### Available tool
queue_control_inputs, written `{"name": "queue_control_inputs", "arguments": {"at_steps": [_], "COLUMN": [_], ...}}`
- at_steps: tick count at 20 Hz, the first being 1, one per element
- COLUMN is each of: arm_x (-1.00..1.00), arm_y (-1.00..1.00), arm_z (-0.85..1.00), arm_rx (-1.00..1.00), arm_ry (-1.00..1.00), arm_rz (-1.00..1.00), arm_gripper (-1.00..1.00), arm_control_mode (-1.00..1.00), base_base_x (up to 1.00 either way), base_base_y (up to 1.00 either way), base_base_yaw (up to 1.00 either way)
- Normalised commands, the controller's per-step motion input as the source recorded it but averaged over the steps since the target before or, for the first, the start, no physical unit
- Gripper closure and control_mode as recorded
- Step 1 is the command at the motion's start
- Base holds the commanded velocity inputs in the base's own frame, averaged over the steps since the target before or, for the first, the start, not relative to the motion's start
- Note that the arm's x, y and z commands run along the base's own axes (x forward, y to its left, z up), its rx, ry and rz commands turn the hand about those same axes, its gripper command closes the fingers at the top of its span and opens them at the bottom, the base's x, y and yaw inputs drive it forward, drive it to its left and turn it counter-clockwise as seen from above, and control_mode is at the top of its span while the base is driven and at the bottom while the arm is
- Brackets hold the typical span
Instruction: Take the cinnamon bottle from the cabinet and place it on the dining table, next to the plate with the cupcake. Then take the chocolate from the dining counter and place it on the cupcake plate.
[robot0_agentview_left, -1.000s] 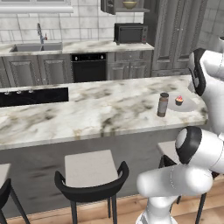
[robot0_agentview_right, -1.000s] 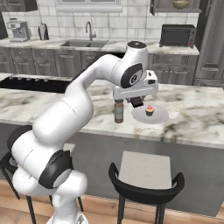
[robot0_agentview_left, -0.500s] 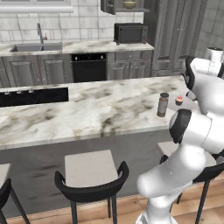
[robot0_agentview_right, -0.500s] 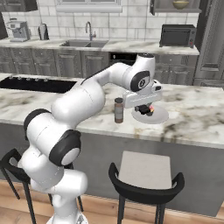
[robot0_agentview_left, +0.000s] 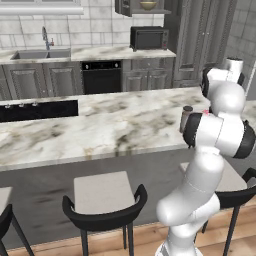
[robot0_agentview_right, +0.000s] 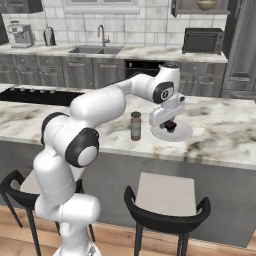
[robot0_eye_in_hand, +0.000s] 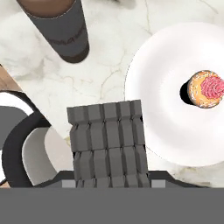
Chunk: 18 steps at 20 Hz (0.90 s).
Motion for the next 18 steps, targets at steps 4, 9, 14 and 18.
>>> {"name": "queue_control_inputs", "arguments": {"at_steps": [4, 9, 14, 18], "arm_x": [0.23, 0.2, 0.22, 0.1], "arm_y": [0.0, 0.0, 0.0, 0.0], "arm_z": [-0.29, -0.32, -0.21, -0.09], "arm_rx": [-0.08, -0.07, -0.06, -0.03], "arm_ry": [0.0, 0.0, 0.0, 0.0], "arm_rz": [0.22, 0.12, 0.06, 0.04], "arm_gripper": [1.0, 1.0, 1.0, 1.0], "arm_control_mode": [-1.0, -1.0, -1.0, -1.0], "base_base_x": [0.0, 0.0, 0.0, 0.0], "base_base_y": [0.0, 0.0, 0.0, 0.0], "base_base_yaw": [0.0, 0.0, 0.0, 0.0]}}
